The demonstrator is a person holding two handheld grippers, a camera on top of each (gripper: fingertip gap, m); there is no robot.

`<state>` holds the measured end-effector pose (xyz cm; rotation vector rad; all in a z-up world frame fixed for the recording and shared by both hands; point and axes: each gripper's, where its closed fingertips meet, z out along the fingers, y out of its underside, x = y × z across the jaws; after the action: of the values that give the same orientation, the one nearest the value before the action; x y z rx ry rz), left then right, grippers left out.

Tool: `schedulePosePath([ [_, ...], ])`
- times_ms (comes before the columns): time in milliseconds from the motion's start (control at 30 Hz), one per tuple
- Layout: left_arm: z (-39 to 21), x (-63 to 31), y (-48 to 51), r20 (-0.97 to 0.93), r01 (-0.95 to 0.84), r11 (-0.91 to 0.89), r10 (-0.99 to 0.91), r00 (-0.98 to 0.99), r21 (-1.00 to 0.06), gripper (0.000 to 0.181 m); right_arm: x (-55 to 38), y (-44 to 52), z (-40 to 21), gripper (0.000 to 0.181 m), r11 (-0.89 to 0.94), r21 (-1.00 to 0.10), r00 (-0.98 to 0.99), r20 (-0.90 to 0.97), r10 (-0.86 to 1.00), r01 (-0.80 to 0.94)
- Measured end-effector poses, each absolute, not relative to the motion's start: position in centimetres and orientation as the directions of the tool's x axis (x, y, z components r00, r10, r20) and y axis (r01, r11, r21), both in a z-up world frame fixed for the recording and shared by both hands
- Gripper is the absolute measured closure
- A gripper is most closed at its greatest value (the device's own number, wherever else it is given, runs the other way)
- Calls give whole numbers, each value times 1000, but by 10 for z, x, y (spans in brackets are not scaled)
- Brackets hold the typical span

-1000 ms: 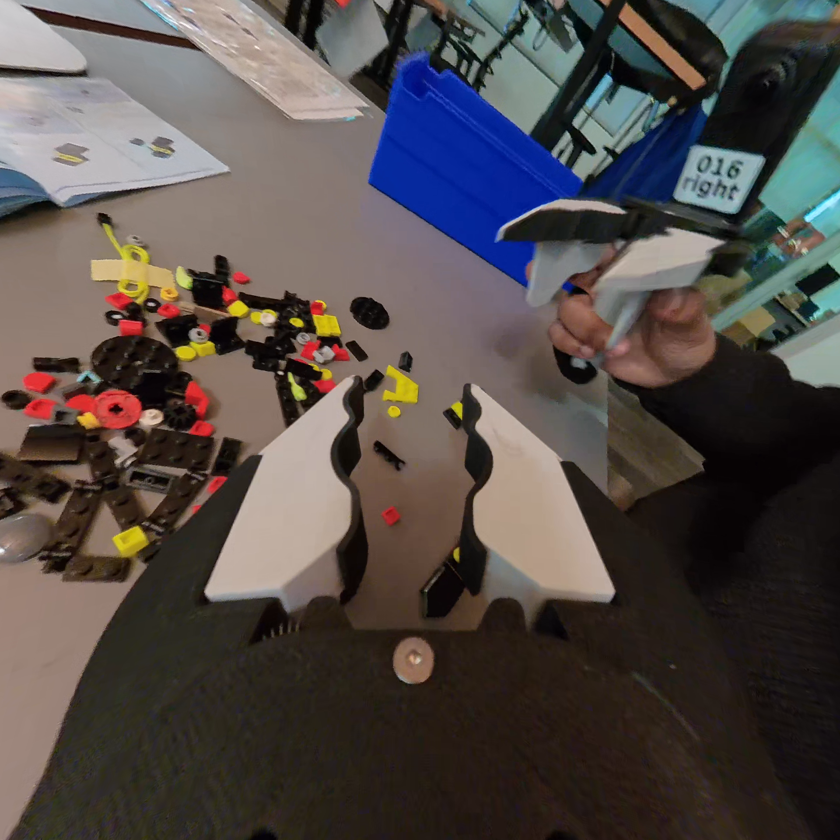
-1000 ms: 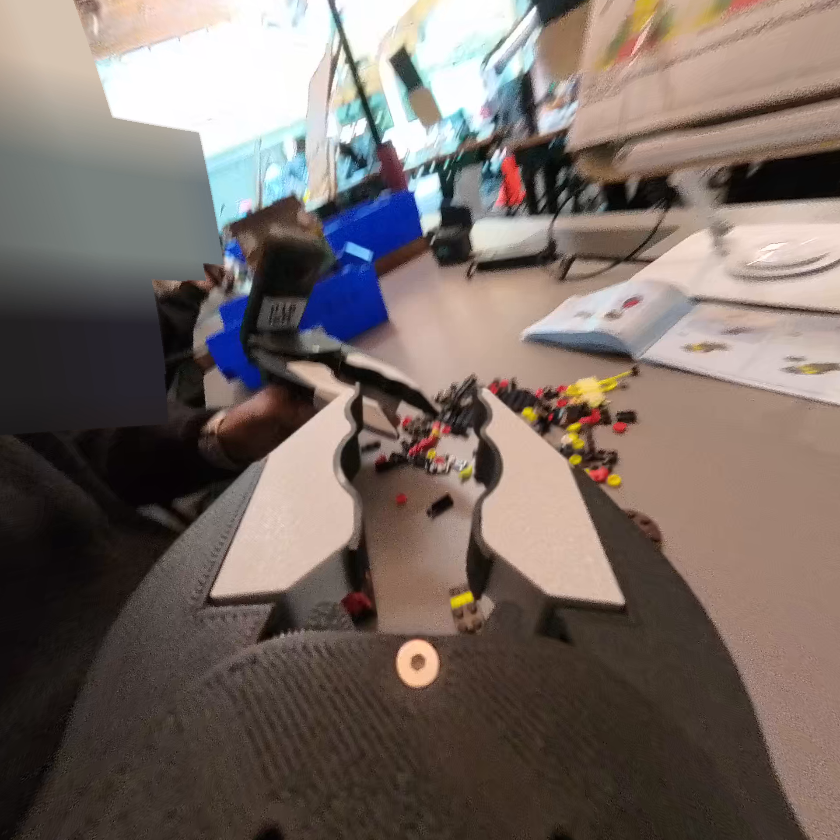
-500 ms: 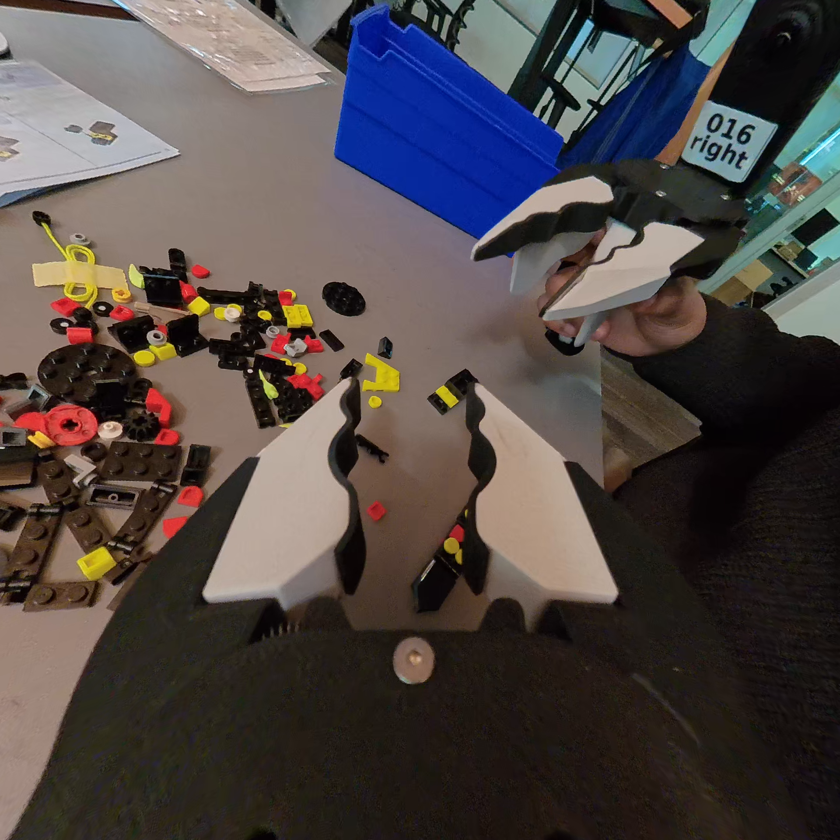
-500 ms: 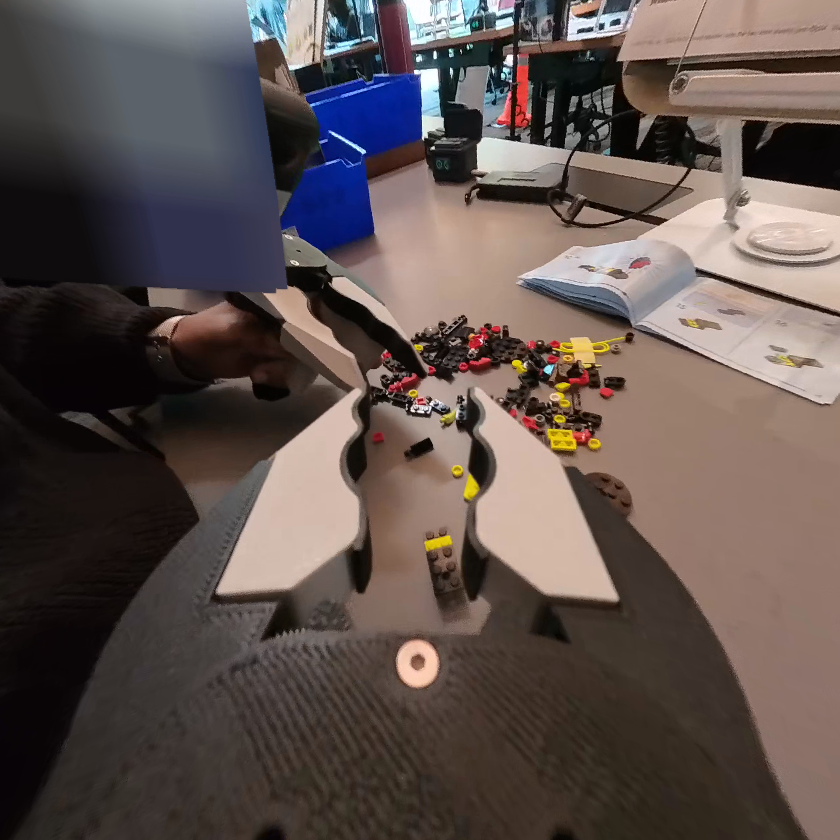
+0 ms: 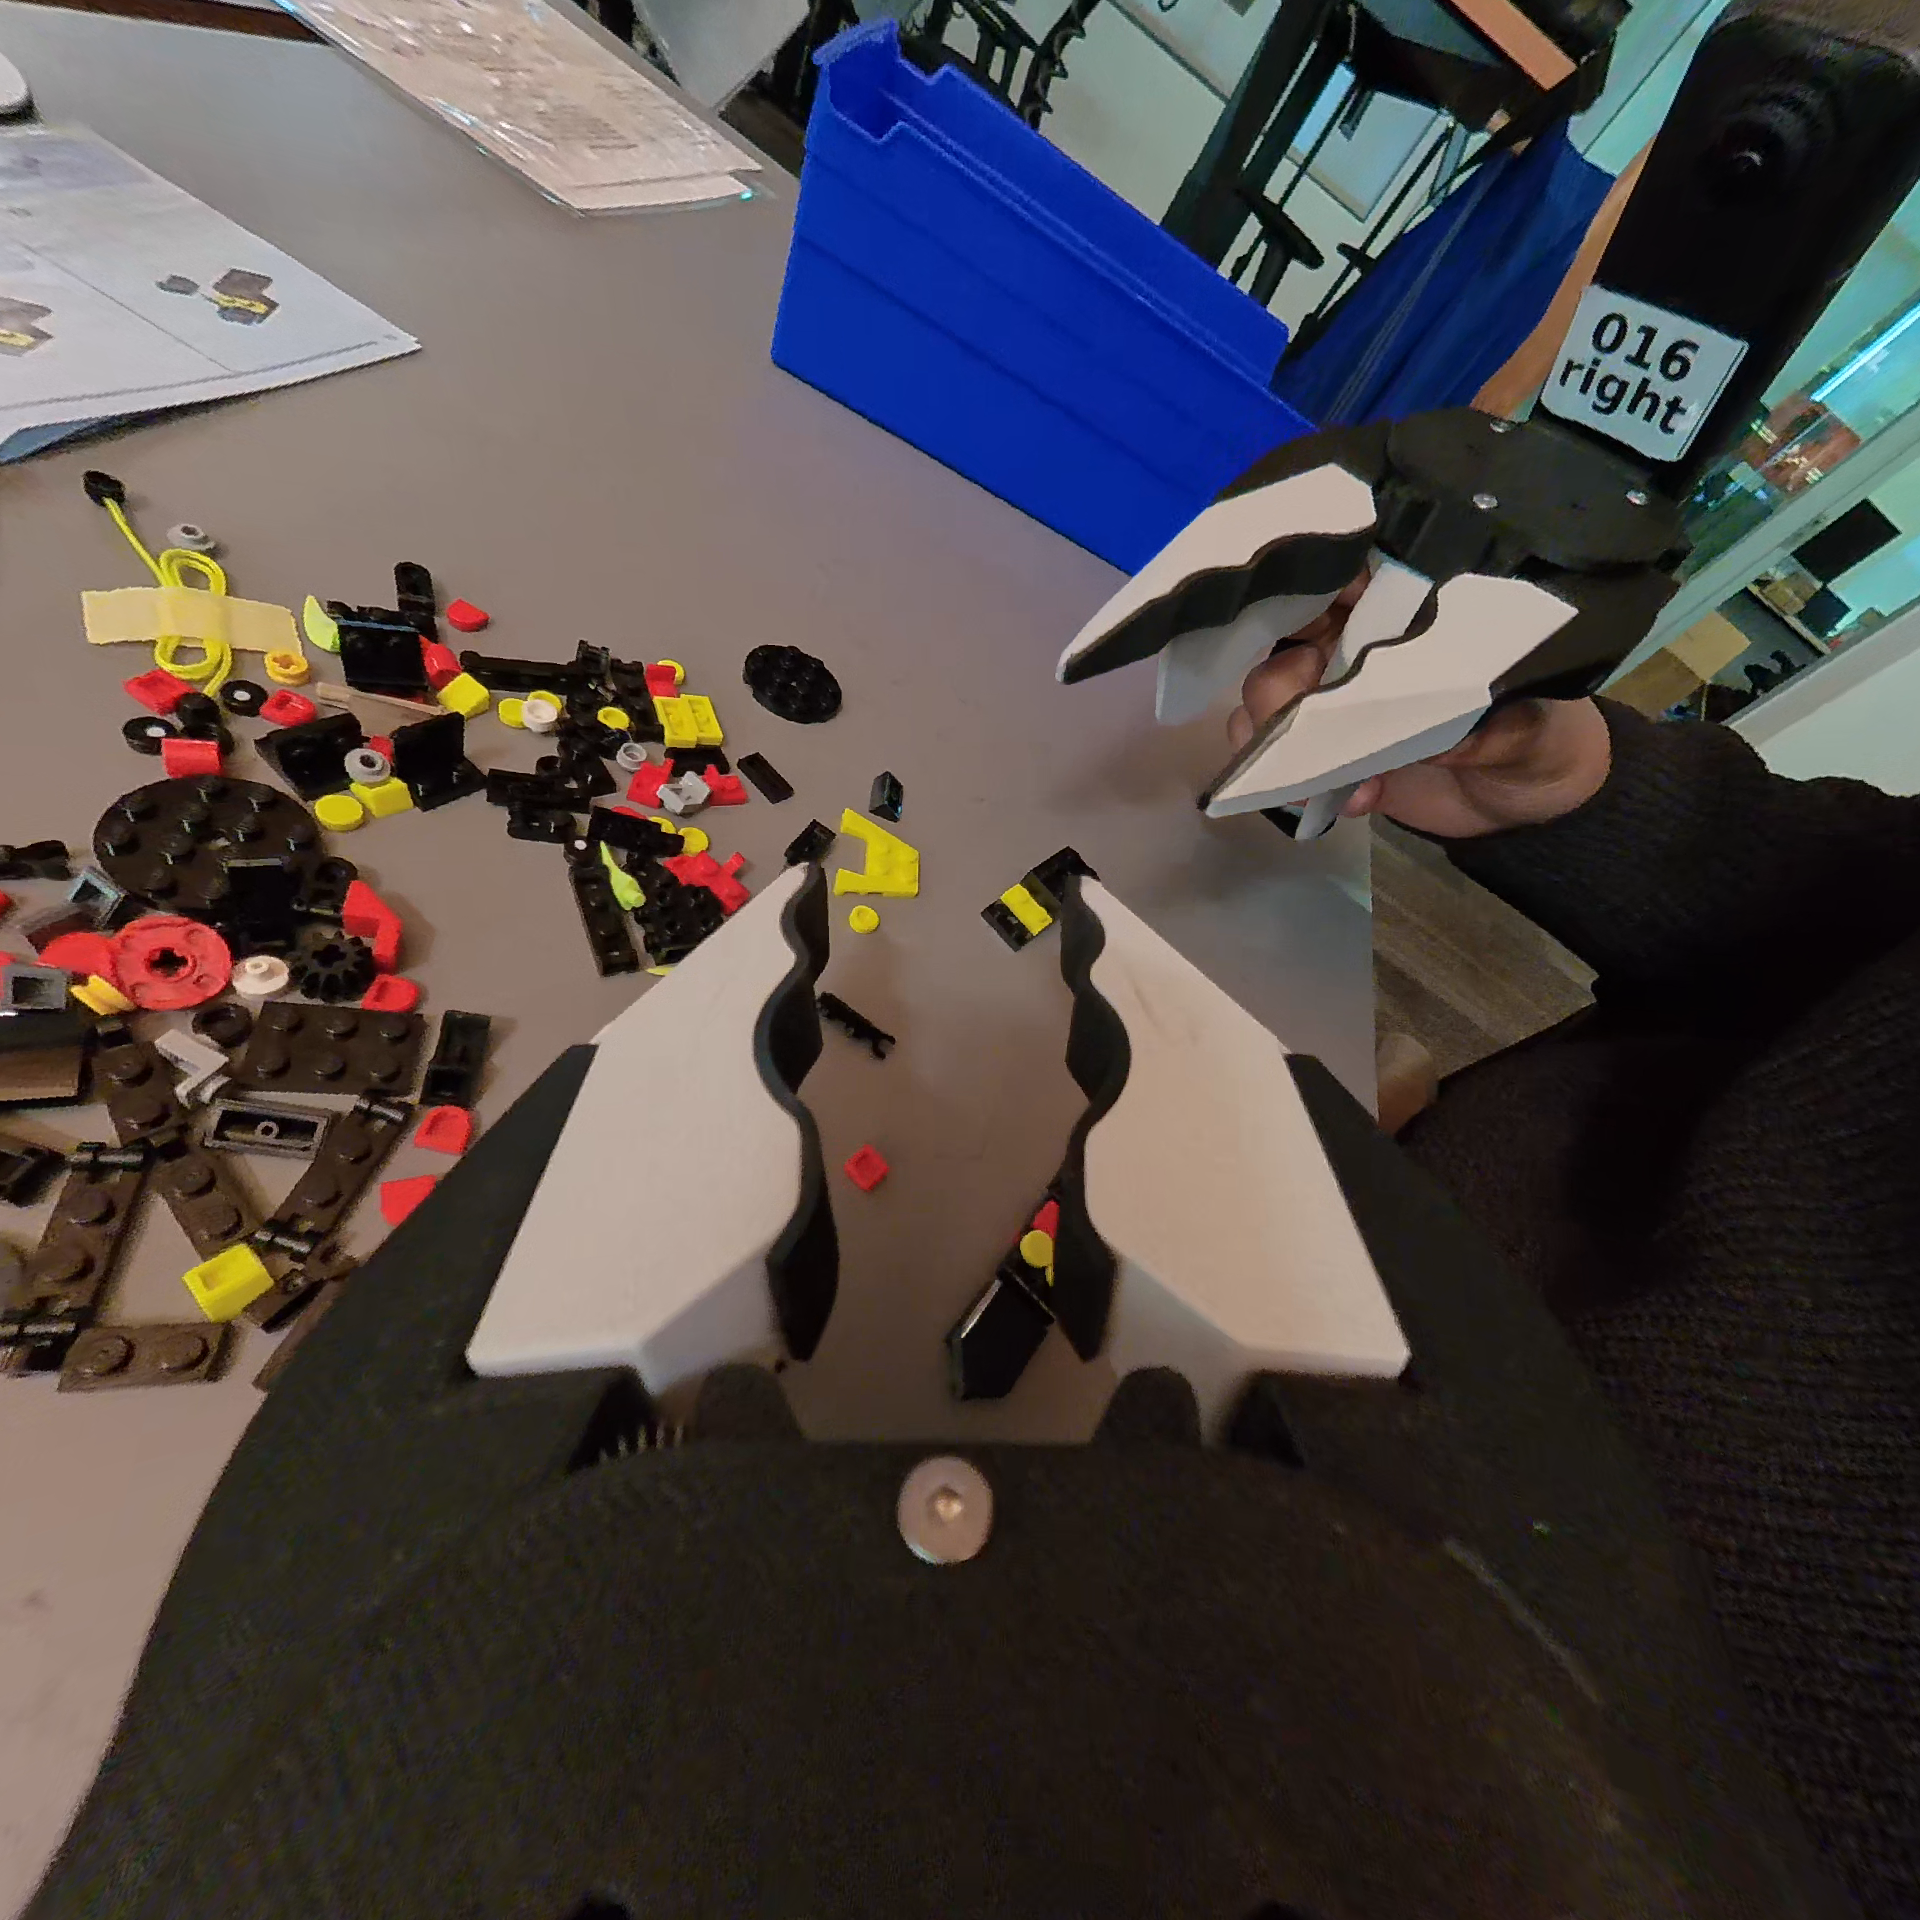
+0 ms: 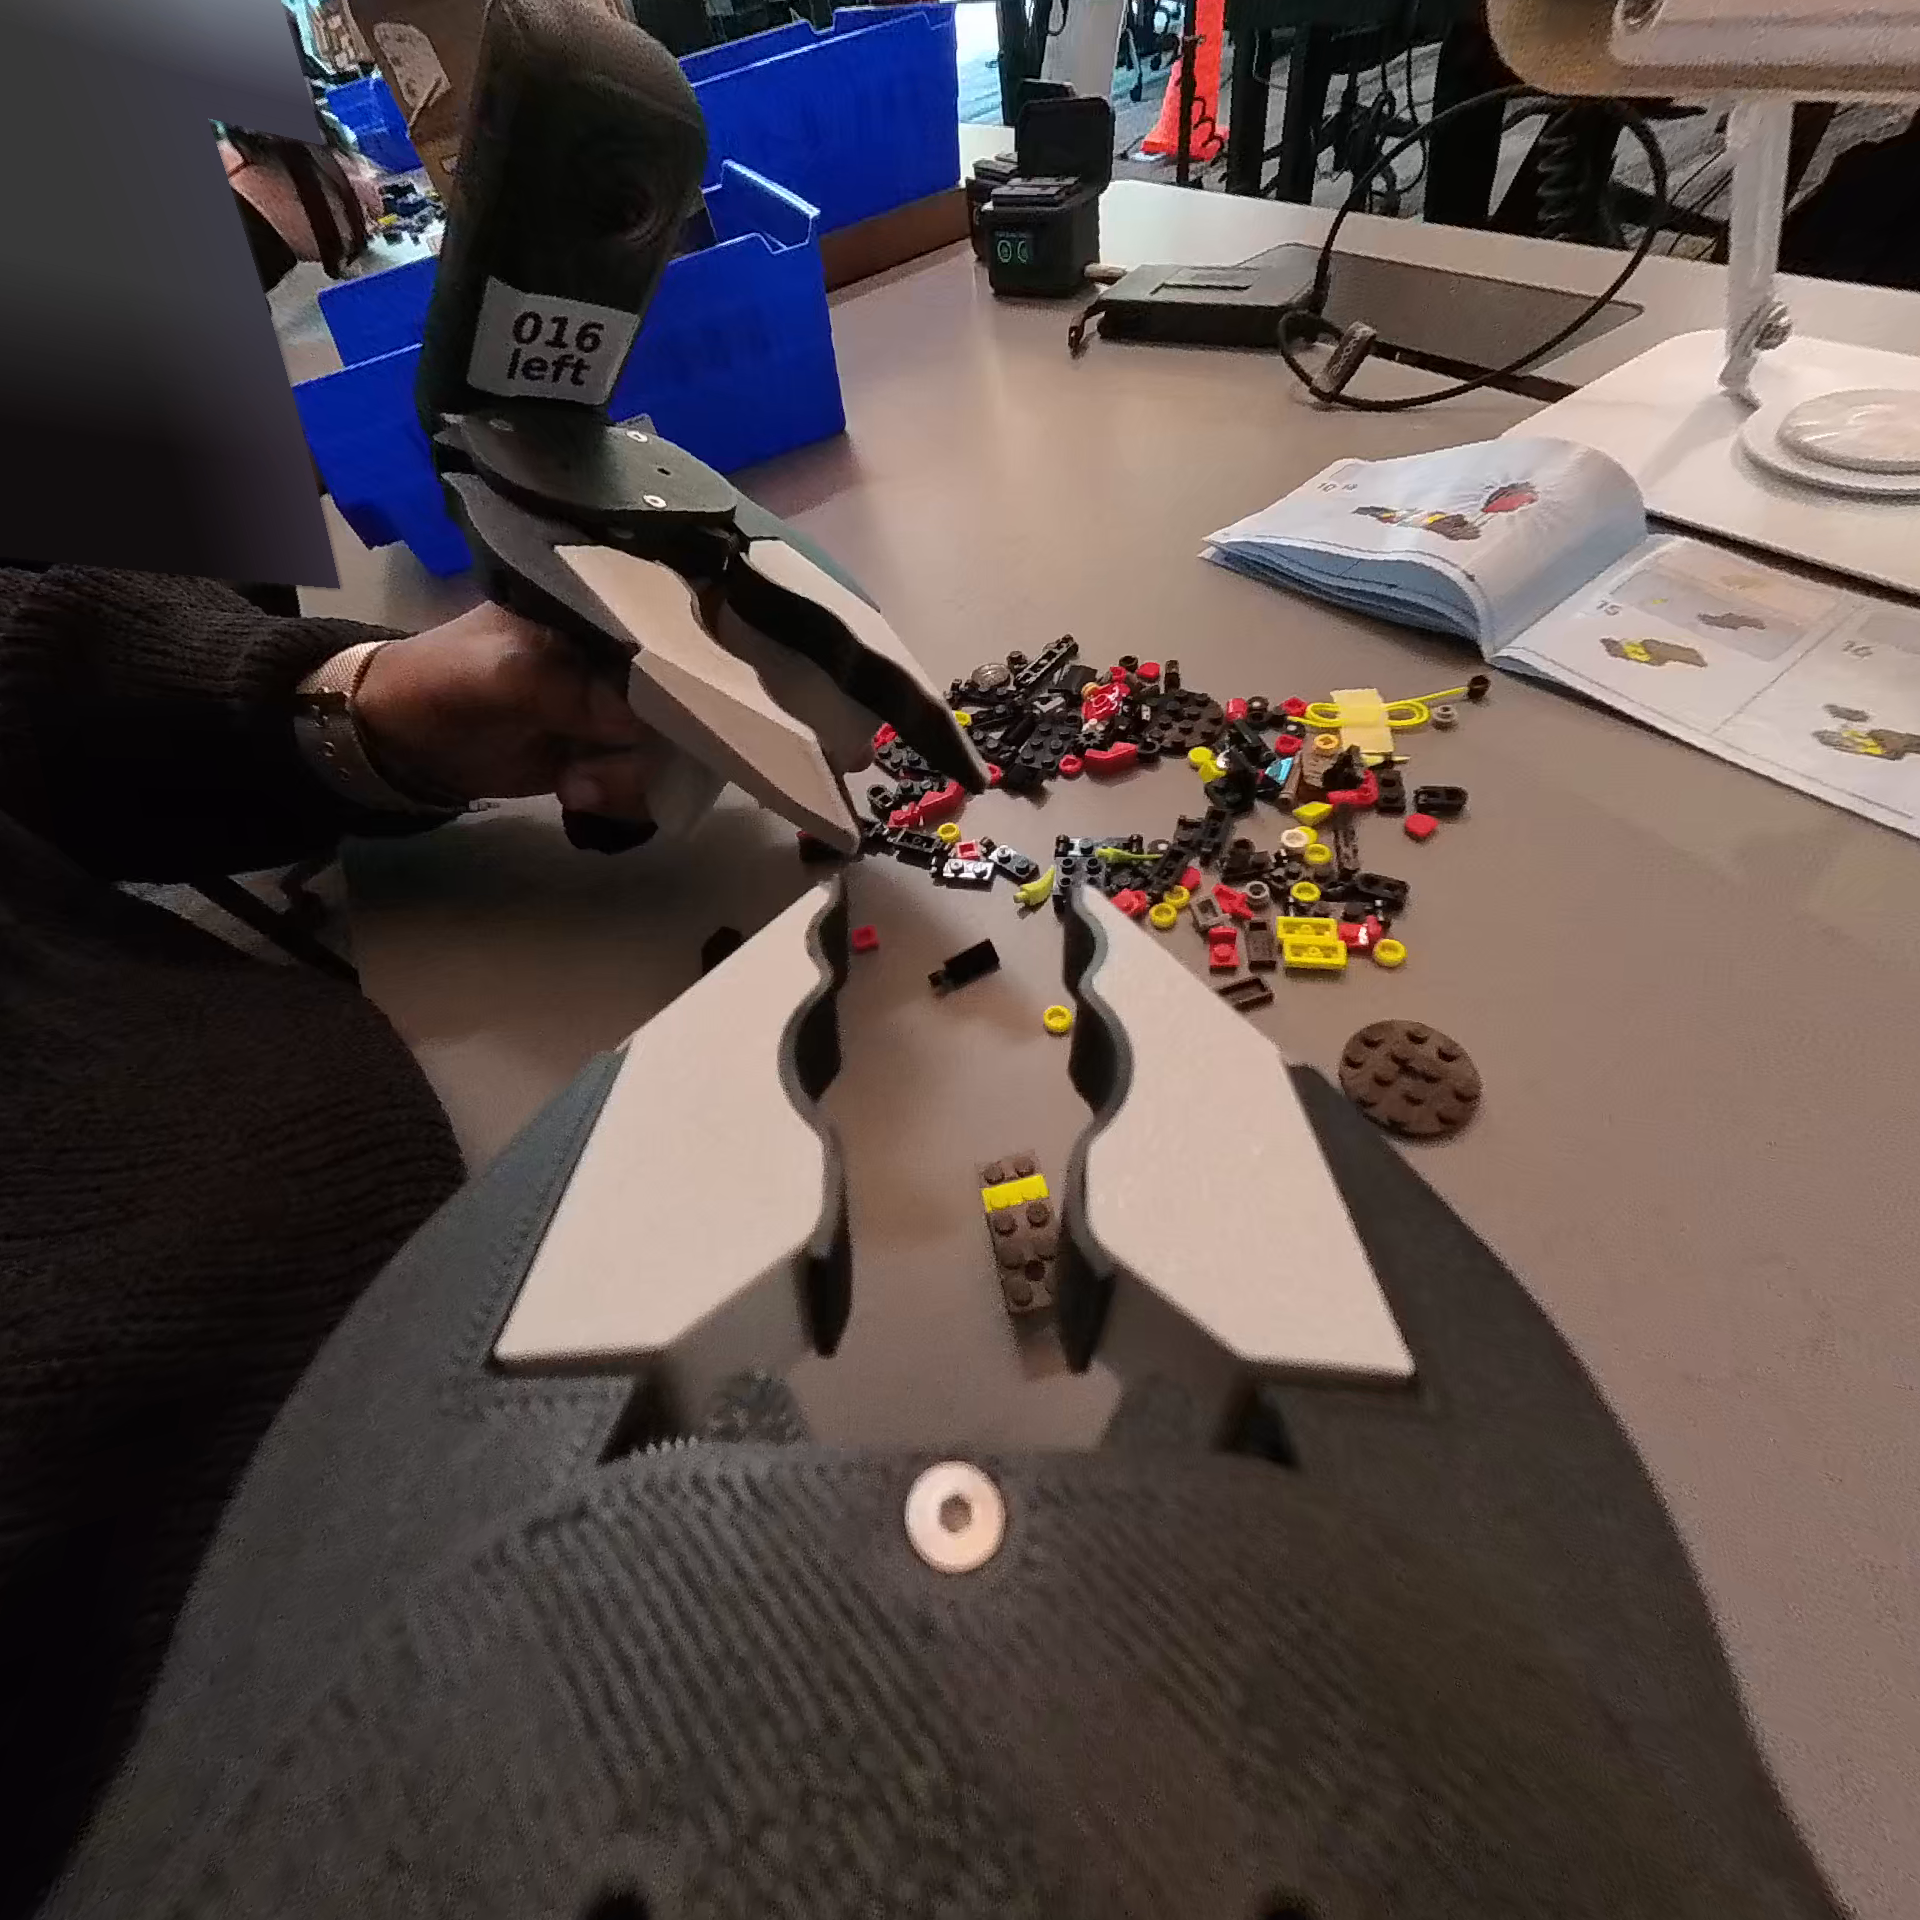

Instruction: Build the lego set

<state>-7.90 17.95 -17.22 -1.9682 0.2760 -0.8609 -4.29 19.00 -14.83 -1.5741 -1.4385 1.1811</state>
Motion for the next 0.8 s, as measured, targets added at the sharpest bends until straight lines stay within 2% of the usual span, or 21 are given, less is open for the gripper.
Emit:
schedulePosePath([
  [800, -178, -86, 183, 469, 159, -551, -486, 738, -820, 140, -42, 195, -150, 145, -160, -918, 0, -172, 985, 362],
])
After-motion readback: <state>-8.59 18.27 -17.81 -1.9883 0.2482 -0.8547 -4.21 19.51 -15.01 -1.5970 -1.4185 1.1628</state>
